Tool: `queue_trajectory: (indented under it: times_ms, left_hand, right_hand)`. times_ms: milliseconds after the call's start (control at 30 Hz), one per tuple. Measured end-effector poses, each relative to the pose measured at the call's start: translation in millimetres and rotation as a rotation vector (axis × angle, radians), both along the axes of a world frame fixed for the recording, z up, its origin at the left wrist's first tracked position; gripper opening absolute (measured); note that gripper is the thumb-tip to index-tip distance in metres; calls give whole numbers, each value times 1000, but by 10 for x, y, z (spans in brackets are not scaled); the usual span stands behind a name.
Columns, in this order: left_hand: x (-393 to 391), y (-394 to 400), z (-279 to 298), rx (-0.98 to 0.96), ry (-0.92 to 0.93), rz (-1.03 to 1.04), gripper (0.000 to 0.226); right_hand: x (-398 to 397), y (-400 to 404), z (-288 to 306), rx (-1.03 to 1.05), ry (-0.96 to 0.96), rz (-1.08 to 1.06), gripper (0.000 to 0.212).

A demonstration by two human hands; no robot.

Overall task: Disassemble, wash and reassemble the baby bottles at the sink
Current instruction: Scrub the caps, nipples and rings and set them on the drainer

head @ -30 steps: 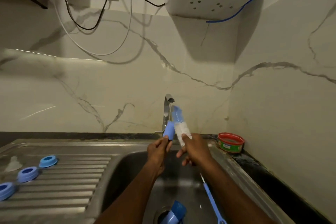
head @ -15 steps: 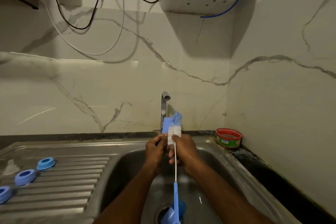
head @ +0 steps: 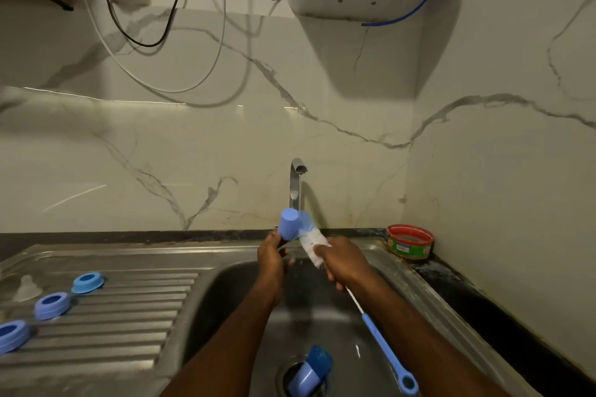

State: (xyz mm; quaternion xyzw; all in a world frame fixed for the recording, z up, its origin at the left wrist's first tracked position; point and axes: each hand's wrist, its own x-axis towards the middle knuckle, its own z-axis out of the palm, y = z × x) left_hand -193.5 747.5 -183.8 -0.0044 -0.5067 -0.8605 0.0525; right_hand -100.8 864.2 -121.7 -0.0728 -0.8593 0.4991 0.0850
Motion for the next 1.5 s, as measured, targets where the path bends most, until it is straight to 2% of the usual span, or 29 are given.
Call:
queue_trajectory:
  times_ms: [100, 167, 233, 300, 367, 433, 533, 633, 667, 733, 900, 1033, 1100, 1167, 1233, 1400, 1500]
  left_hand:
    - [-45, -36, -33, -41, -40, 56, 24]
    - [-68, -37, -68, -121, 1, 56, 23]
    - [-92, -35, -119, -234, 83, 37, 20]
    - [-142, -43, -195, -433, 255, 40, 20]
    - [-171, -45, -254, -660, 434, 129, 19]
    - [-154, -32, -265, -773, 545, 223, 14]
    - [-113, -44, -237, -880, 639, 305, 17]
    - [-105, -59, -261, -966, 654, 320, 18]
    - [-102, -63, -262, -979, 642, 314, 18]
    - [-105, -72, -262, -1011, 634, 305, 18]
    - [-98, -55, -251, -1023, 647, 318, 19]
    - [-146, -89, -300, -1053, 594, 317, 17]
    - [-161, -112, -300, -1064, 606, 300, 17]
    - [-140, -97, -281, -1064, 620, 298, 17]
    - [-145, -67, -275, -1072, 616, 298, 16]
    - [-196, -111, -334, -1119, 602, 264, 17]
    - [-167, -129, -320, -1132, 671, 211, 18]
  right_hand:
    - [-14, 121, 101, 234, 162, -2, 30]
    - [14, 192, 144, 581, 208, -56, 34]
    - [104, 231, 172, 854, 211, -156, 30]
    - [100, 194, 145, 955, 178, -204, 28]
    - [-38, 112, 79, 956, 13, -196, 31]
    - [-108, 53, 4, 868, -127, -164, 35]
    - [-22, 148, -38, 832, -4, -171, 27]
    - [-17, 178, -24, 694, -67, -168, 36]
    - [-30, 137, -12, 640, -96, -138, 42]
    - [-4, 75, -22, 682, -39, -79, 44]
    - [67, 196, -91, 838, 18, -155, 29]
    - [61, 124, -96, 757, 64, -34, 34]
    - [42, 121, -77, 765, 19, -57, 37]
    - [42, 169, -72, 802, -35, -128, 32]
    - [62, 214, -89, 821, -22, -132, 30]
    - [39, 137, -97, 717, -20, -52, 42]
    - [17, 191, -142, 715, -104, -122, 35]
